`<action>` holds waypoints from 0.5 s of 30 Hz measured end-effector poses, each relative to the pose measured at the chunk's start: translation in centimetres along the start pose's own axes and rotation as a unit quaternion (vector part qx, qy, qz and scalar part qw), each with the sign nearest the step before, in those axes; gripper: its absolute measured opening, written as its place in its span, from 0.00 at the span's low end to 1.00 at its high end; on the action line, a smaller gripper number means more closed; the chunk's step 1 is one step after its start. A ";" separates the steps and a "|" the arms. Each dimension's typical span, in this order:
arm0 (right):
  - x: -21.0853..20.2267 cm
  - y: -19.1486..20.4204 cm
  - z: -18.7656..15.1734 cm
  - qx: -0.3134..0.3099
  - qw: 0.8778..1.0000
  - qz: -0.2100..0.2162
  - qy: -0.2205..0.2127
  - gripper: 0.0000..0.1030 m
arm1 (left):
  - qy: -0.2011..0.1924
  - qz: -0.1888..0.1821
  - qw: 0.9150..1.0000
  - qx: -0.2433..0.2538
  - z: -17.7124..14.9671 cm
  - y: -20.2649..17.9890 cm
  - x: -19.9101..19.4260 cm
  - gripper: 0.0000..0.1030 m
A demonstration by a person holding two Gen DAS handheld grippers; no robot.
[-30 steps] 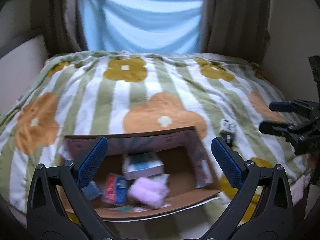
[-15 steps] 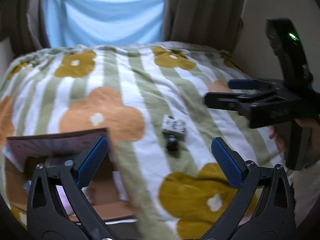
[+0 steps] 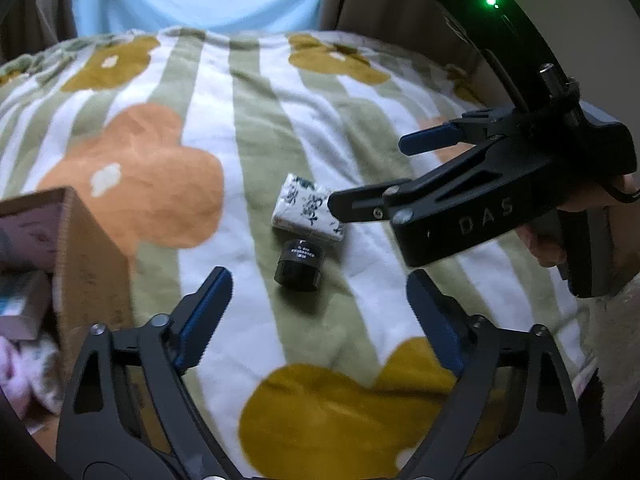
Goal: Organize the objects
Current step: 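Grasp the black round jar with the left tool while the right tool grasps the tissue pack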
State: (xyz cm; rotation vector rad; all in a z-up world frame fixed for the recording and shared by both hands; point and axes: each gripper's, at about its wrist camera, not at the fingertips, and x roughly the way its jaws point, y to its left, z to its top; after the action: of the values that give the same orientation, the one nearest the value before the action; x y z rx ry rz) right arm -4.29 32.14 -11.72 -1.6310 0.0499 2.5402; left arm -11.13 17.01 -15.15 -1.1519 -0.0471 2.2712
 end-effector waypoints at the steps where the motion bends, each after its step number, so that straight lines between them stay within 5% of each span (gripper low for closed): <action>1: 0.7 -0.1 0.1 -0.007 1.000 -0.002 0.007 1.00 | 0.003 -0.001 1.000 -0.002 0.0 0.2 0.7 0.79; 15: 6.8 -0.7 0.3 -0.026 0.997 0.031 0.058 0.61 | 0.029 -0.011 1.000 -0.006 0.0 1.9 5.5 0.55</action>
State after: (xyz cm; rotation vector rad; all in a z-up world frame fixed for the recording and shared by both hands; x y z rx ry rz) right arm -7.23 33.42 -17.71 -1.8233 0.0455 2.5096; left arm -14.55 18.29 -19.69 -1.2162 -0.0521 2.2196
